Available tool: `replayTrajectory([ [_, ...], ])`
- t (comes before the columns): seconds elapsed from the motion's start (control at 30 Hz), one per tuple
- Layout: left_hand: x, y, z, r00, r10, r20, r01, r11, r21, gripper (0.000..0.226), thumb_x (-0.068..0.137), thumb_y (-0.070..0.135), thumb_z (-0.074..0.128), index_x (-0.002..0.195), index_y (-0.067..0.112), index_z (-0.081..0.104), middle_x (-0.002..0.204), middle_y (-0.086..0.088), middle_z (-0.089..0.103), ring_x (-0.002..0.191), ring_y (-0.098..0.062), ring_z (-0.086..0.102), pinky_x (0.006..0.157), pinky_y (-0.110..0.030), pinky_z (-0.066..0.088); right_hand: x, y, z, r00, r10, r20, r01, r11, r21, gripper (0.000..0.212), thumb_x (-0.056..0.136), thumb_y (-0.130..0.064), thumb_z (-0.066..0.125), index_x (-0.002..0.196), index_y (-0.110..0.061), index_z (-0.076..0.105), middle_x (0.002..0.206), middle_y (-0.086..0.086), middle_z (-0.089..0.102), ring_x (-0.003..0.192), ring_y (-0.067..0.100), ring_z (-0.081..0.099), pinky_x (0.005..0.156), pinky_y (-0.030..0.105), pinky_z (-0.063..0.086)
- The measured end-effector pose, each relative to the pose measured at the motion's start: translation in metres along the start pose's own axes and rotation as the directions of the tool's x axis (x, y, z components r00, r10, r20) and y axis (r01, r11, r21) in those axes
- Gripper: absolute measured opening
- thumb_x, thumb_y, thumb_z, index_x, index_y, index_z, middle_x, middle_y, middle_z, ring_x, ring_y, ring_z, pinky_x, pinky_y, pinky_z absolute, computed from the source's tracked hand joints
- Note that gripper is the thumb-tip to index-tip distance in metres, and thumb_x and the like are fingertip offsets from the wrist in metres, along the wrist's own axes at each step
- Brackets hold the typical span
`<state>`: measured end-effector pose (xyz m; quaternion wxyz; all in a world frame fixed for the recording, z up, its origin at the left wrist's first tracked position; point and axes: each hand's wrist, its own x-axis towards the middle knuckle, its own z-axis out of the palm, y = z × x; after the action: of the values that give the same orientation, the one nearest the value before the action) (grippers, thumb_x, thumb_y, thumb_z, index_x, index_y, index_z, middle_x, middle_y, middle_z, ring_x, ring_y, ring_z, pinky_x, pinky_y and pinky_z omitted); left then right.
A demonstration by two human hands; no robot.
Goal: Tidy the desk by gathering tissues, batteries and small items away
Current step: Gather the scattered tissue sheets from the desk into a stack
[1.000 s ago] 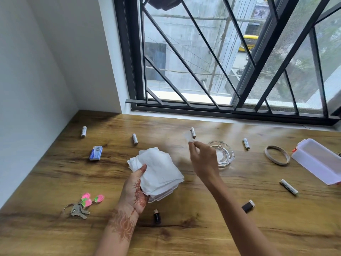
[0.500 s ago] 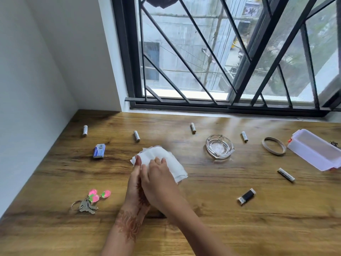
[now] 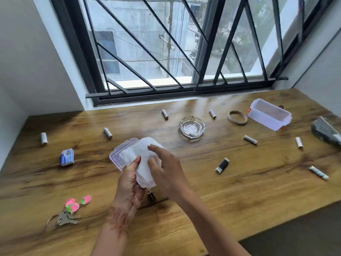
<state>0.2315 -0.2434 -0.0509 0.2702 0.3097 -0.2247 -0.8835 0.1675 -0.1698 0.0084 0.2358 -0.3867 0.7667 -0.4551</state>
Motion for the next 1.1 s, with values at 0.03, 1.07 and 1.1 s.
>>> replayTrajectory([
  [0.03, 0.000, -0.003, 0.002, 1.000, -0.006, 0.002, 0.006, 1.000, 0.006, 0.028, 0.094, 0.021, 0.047, 0.111, 0.006, 0.062, 0.099, -0.011, 0.072, 0.081, -0.019, 0.071, 0.066, -0.032, 0.060, -0.002, 0.004, -0.005, 0.999, 0.008, -0.035, -0.007, 1.000, 0.013, 0.038, 0.091, -0.012, 0.045, 0.128, -0.014, 0.053, 0.134, -0.002, 0.053, 0.122, 0.006, 0.045, 0.093, 0.010, 0.031],
  [1.07, 0.061, -0.249, 0.270, 0.987, -0.013, 0.163, 0.003, 0.998, 0.065, 0.030, 0.097, 0.013, 0.036, 0.119, 0.002, 0.052, 0.083, -0.004, 0.075, 0.073, -0.015, 0.072, 0.050, -0.028, 0.055, 0.008, 0.273, -0.421, 0.843, 0.024, -0.537, -0.226, 0.922, -0.314, 0.031, 0.091, -0.015, 0.054, 0.120, -0.005, 0.058, 0.122, 0.010, 0.062, 0.113, 0.022, 0.056, 0.090, 0.015, 0.036],
  [1.1, 0.062, -0.253, 0.276, 0.986, -0.012, 0.166, -0.001, 0.997, 0.076, 0.028, 0.098, 0.013, 0.035, 0.116, 0.002, 0.054, 0.082, -0.004, 0.075, 0.072, -0.015, 0.072, 0.050, -0.028, 0.055, 0.010, 0.290, -0.435, 0.833, 0.005, -0.553, -0.260, 0.887, -0.383, 0.034, 0.092, -0.014, 0.054, 0.123, -0.002, 0.055, 0.128, 0.013, 0.057, 0.120, 0.024, 0.052, 0.097, 0.020, 0.036],
])
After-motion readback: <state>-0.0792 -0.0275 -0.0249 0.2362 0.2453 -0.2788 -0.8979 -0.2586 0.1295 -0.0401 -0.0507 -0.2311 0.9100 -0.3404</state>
